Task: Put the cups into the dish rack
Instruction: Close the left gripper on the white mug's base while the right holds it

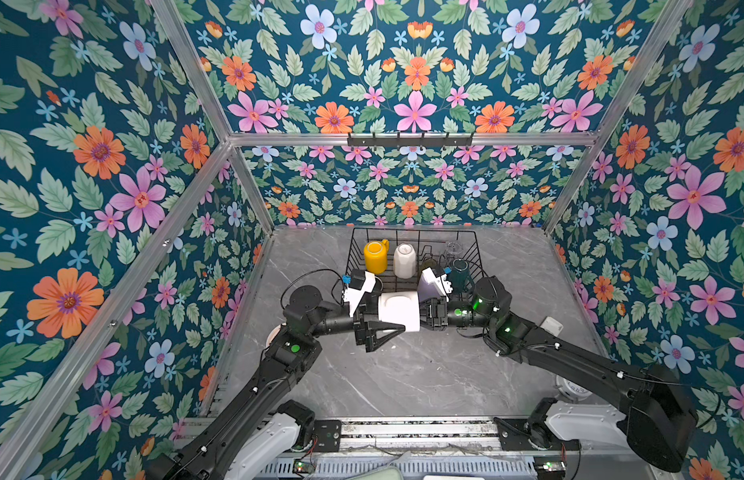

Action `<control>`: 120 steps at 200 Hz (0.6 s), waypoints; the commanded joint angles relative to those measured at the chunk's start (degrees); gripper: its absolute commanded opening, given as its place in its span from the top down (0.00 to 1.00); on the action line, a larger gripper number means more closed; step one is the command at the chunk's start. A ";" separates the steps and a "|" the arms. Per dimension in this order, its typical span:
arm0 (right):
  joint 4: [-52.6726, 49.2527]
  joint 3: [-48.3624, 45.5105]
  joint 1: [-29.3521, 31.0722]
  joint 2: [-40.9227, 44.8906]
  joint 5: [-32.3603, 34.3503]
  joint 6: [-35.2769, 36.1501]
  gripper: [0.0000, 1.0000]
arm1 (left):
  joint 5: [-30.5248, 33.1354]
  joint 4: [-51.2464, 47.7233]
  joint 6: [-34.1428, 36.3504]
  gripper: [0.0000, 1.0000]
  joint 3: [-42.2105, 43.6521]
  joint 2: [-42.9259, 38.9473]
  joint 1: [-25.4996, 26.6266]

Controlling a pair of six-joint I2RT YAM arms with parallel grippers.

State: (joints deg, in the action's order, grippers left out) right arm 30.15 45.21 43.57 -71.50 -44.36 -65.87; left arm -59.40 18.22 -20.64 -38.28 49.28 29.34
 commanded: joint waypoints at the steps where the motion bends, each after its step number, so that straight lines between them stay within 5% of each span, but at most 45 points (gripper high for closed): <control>1: 7.76 1.10 0.93 -1.32 -0.55 -1.84 1.00 | -0.91 2.50 0.07 0.01 0.05 0.17 0.03; 67: 14.38 1.55 1.60 -4.69 -1.16 -5.87 1.00 | -3.18 2.78 0.13 0.06 0.23 -0.15 0.00; 120: 18.78 1.28 1.62 -7.63 -2.35 -9.06 1.00 | -3.78 3.14 -0.06 0.22 -0.25 0.14 0.01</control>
State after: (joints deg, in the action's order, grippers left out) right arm 41.15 46.11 45.06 -78.19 -46.13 -72.10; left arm -61.56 18.72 -20.93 -38.06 49.25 29.23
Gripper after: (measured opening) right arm 0.095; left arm 0.840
